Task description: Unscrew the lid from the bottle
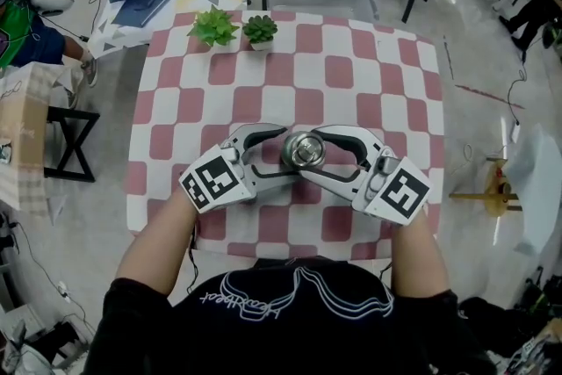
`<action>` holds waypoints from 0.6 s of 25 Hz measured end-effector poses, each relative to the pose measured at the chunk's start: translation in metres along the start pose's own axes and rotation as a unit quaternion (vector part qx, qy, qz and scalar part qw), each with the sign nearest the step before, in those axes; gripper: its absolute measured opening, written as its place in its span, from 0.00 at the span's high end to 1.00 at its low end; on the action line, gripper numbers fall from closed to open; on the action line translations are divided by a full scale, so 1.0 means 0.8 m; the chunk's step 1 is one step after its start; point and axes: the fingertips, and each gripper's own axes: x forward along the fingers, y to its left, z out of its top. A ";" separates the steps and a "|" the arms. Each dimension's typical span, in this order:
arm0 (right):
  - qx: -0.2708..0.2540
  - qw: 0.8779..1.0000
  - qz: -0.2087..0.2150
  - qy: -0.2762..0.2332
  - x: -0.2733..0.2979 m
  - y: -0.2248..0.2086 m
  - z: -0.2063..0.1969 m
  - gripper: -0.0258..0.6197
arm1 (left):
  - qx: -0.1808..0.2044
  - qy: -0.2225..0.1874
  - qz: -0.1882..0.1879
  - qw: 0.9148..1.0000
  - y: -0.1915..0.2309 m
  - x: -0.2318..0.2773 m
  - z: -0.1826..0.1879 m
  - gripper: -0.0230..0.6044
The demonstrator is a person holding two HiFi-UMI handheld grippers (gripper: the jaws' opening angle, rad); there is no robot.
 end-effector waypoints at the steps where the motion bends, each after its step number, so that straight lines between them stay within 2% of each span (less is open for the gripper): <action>1: 0.005 1.000 -0.010 -0.009 -0.004 0.000 0.006 0.58 | -0.008 -0.012 0.013 1.000 0.002 -0.010 0.005 0.41; 6: 0.026 0.995 -0.083 -0.042 -0.028 0.001 0.036 0.58 | -0.031 -0.053 0.092 0.994 -0.002 -0.067 0.042 0.42; 12: 0.063 0.978 -0.183 -0.075 -0.064 0.021 0.067 0.58 | -0.057 -0.105 0.186 0.975 -0.038 -0.120 0.093 0.42; 13: 0.072 0.975 -0.195 -0.078 -0.070 0.029 0.071 0.58 | -0.057 -0.110 0.196 0.973 -0.049 -0.127 0.101 0.45; 15: 0.089 0.969 -0.215 -0.087 -0.081 0.045 0.080 0.58 | -0.055 -0.118 0.217 0.968 -0.068 -0.141 0.116 0.64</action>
